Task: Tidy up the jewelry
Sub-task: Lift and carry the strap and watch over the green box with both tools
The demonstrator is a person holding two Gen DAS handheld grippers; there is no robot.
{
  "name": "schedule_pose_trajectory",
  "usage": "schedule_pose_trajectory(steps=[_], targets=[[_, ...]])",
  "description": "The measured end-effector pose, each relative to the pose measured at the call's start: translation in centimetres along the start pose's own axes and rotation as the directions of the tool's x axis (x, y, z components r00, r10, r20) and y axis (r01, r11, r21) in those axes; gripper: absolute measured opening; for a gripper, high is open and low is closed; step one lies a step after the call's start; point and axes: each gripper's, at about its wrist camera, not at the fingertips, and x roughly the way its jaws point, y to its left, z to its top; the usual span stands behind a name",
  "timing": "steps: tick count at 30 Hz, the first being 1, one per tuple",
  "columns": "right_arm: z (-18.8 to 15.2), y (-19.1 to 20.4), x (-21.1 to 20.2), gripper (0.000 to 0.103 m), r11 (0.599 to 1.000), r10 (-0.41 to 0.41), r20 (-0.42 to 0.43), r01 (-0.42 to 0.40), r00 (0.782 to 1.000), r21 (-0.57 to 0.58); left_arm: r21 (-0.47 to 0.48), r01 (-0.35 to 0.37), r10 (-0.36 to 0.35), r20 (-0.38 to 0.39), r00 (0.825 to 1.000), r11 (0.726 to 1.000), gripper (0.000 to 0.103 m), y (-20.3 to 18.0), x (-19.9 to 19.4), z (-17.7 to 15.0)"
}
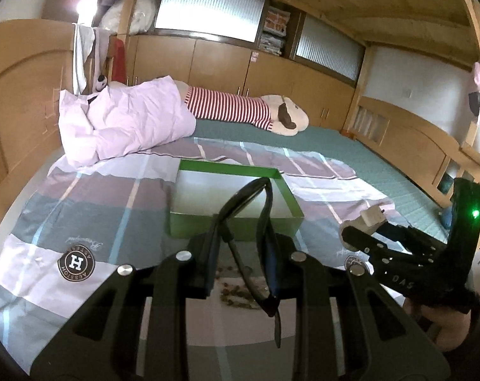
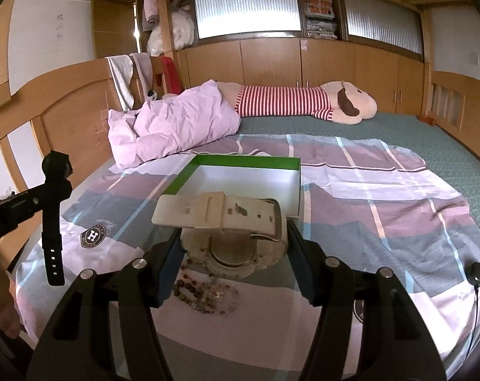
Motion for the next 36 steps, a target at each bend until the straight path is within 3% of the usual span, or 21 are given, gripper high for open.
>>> schedule_pose_trajectory(steps=[8, 36], targets=[[0.0, 0.1, 0.2, 0.061, 1.0, -0.004, 0.002, 0.004, 1.0, -0.001, -0.011, -0.037, 0.036, -0.033, 0.999, 0.999, 0.025, 0.5, 1.1, -0.1], [0.7, -0.1, 1.2, 0.061, 1.0, -0.003, -0.007, 0.003, 1.0, 0.016, -0.015, -0.052, 0.05, -0.077, 0.996, 0.999, 0.026, 0.3, 3.1, -0.1]])
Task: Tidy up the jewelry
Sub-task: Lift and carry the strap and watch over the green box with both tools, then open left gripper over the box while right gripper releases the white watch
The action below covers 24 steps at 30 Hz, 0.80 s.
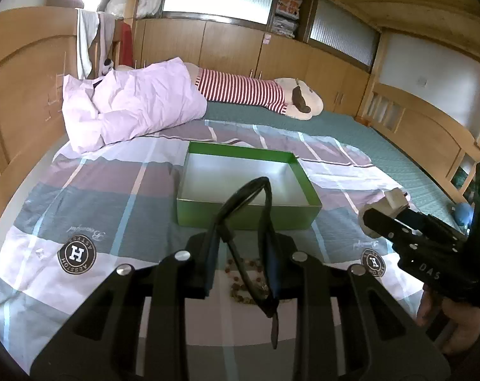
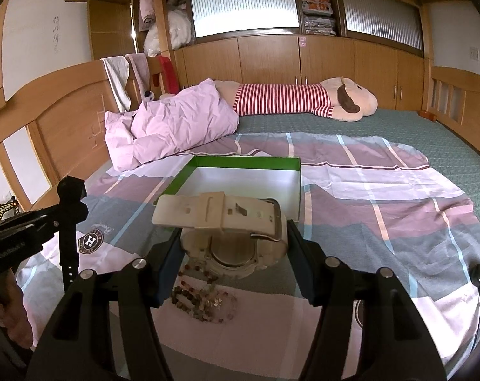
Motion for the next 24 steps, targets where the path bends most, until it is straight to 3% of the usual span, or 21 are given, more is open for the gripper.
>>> schedule_pose_trajectory(steps=[8, 12, 18, 24], targets=[[2.8, 0.0, 3.7, 0.061, 1.0, -0.011, 0.019, 0.011, 1.0, -0.021, -0.004, -0.004, 0.003, -0.023, 1.0, 1.0, 0.027, -0.1, 3.4, 2.1], [4.1, -1.1, 8.5, 0.061, 0.999, -0.008, -0.034, 0.009, 0.999, 0.034, -0.005, 0.016, -0.016, -0.035, 0.999, 1.0, 0.027, 0.0, 7.5, 4.7], [5.1, -2.2, 15.2, 0.061, 0.998, -0.057, -0.054, 0.058, 0.997, 0.028, 0.003, -0.02, 0.02, -0.072, 0.997, 1.0, 0.028, 0.9, 14.8, 6.9], [5.0, -3.0, 18.7, 0.061, 0.995, -0.083, -0.084, 0.087, 0.993, 0.046, -0.102, -0.041, 0.028, -0.131, 0.991, 0.994, 0.031, 3.6, 20.1, 6.9]])
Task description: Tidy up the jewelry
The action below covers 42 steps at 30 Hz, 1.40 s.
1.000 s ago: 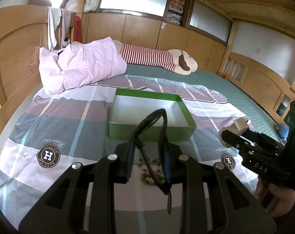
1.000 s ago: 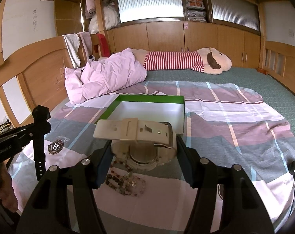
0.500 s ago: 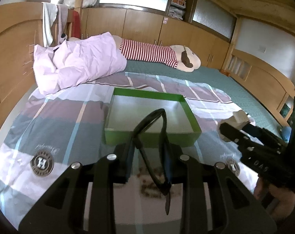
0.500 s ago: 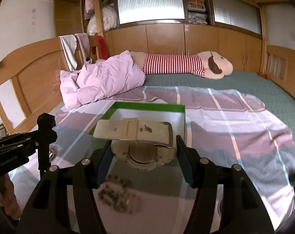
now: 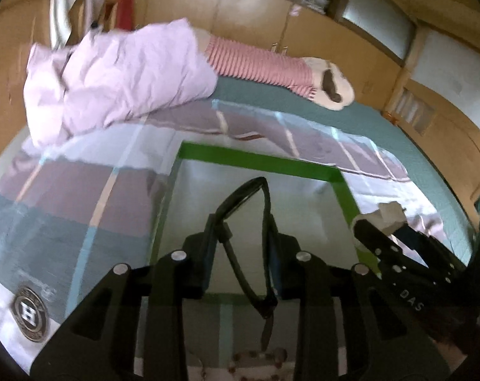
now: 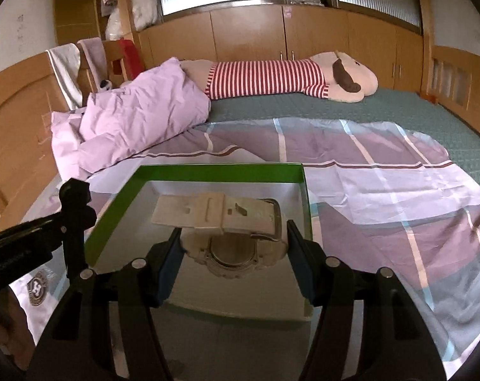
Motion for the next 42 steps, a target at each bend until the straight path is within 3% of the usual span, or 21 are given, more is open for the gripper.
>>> schedule_pose_trajectory(steps=[3, 5, 6, 11, 15, 18, 20, 25, 28, 31, 35, 38, 42], targets=[[-0.3, -0.5, 1.1, 0.062, 1.0, -0.024, -0.013, 0.024, 1.0, 0.004, 0.013, -0.006, 0.006, -0.019, 1.0, 1.0, 0.036, 0.5, 1.1, -0.2], [-0.5, -0.6, 1.1, 0.075, 0.999, -0.046, -0.005, 0.046, 0.999, 0.003, 0.024, 0.0, 0.0, -0.009, 1.0, 1.0, 0.066, 0.8, 1.2, -0.2], [-0.5, -0.8, 0.9, 0.085, 0.999, -0.049, 0.006, 0.049, 0.999, 0.006, 0.016, 0.0, 0.0, 0.016, 1.0, 1.0, 0.089, 1.1, 0.9, -0.3], [1.7, -2.0, -3.6, 0.086, 0.997, -0.021, 0.105, 0.014, 0.994, 0.07, -0.008, 0.024, -0.022, 0.11, 0.994, 1.0, 0.091, 1.5, -3.8, 1.1], [3.4, -3.2, -10.9, 0.09, 0.989, 0.024, 0.24, -0.059, 0.97, 0.137, 0.012, 0.067, -0.068, 0.247, 0.967, 0.998, 0.096, 0.8, -11.7, 2.0], [2.9, -3.0, -15.4, 0.093, 0.992, 0.039, 0.289, -0.071, 0.957, 0.104, 0.108, 0.014, -0.047, 0.309, 0.95, 0.994, 0.098, -0.6, -16.8, 0.0], [2.3, -2.7, -17.6, 0.093, 0.995, 0.036, 0.304, -0.063, 0.952, 0.079, 0.154, -0.039, -0.013, 0.318, 0.948, 0.987, 0.098, -1.1, -18.6, -1.9], [-1.7, -1.7, -22.6, 0.093, 0.999, 0.035, 0.319, -0.038, 0.947, 0.003, 0.163, -0.1, 0.047, 0.299, 0.953, 0.982, 0.098, -0.8, -21.7, -6.0], [-5.1, -1.0, -24.4, 0.093, 0.999, 0.052, 0.281, -0.046, 0.958, -0.026, 0.133, -0.099, 0.055, 0.301, 0.952, 0.986, 0.098, 0.1, -23.9, -8.3], [-8.1, 0.1, -25.4, 0.093, 0.997, 0.053, 0.243, -0.039, 0.969, -0.06, 0.097, -0.142, 0.107, 0.301, 0.948, 0.985, 0.098, 0.6, -25.6, -10.7], [-11.5, 1.4, -25.4, 0.093, 0.995, 0.067, 0.174, -0.053, 0.983, -0.086, 0.074, -0.132, 0.111, 0.233, 0.966, 0.988, 0.099, 0.9, -25.9, -13.3], [-13.2, 1.9, -25.0, 0.093, 0.994, 0.078, 0.122, -0.067, 0.99, -0.092, 0.073, -0.152, 0.135, 0.199, 0.971, 0.986, 0.099, 1.0, -25.7, -15.0], [-13.8, 2.9, -24.8, 0.093, 0.991, 0.084, 0.116, -0.072, 0.99, -0.109, 0.068, -0.132, 0.122, 0.134, 0.984, 0.989, 0.099, 0.8, -24.4, -16.2]])
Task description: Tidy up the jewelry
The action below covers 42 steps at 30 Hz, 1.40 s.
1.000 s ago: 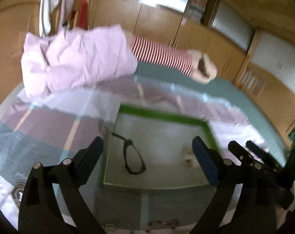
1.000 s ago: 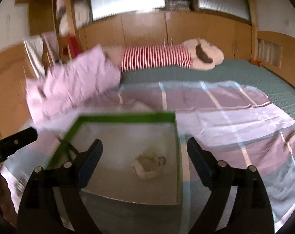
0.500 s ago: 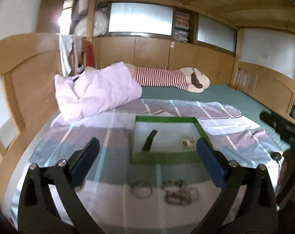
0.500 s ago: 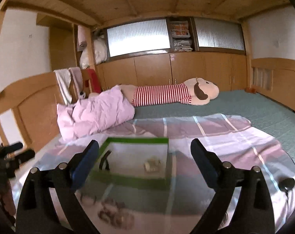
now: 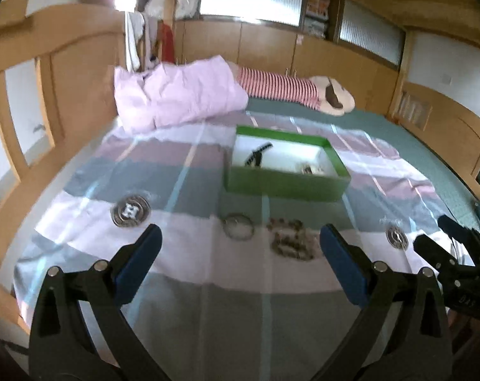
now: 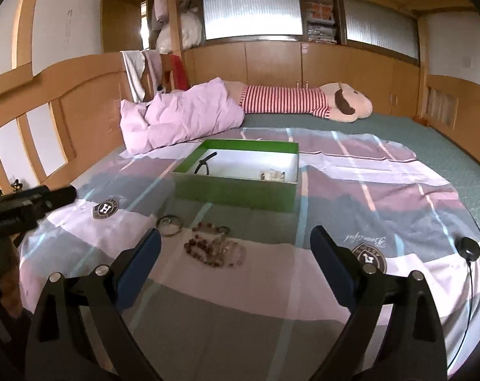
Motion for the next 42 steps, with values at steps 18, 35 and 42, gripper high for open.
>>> schedule_pose_trajectory(steps=[18, 35, 42], targets=[[0.2, -0.2, 0.9, 0.093, 1.0, -0.017, 0.008, 0.017, 1.0, 0.007, 0.083, -0.005, 0.006, -0.011, 1.0, 0.997, 0.099, -2.7, 1.3, -0.7], [0.2, -0.3, 0.6, 0.093, 1.0, -0.022, 0.016, 0.022, 1.0, 0.002, 0.092, -0.002, 0.004, -0.019, 1.0, 0.996, 0.099, -3.1, 1.5, -0.6], [0.4, -0.3, 0.6, 0.093, 1.0, -0.021, 0.012, 0.021, 1.0, 0.01, 0.085, -0.006, 0.008, -0.025, 1.0, 0.996, 0.099, -2.9, 1.7, -0.7]])
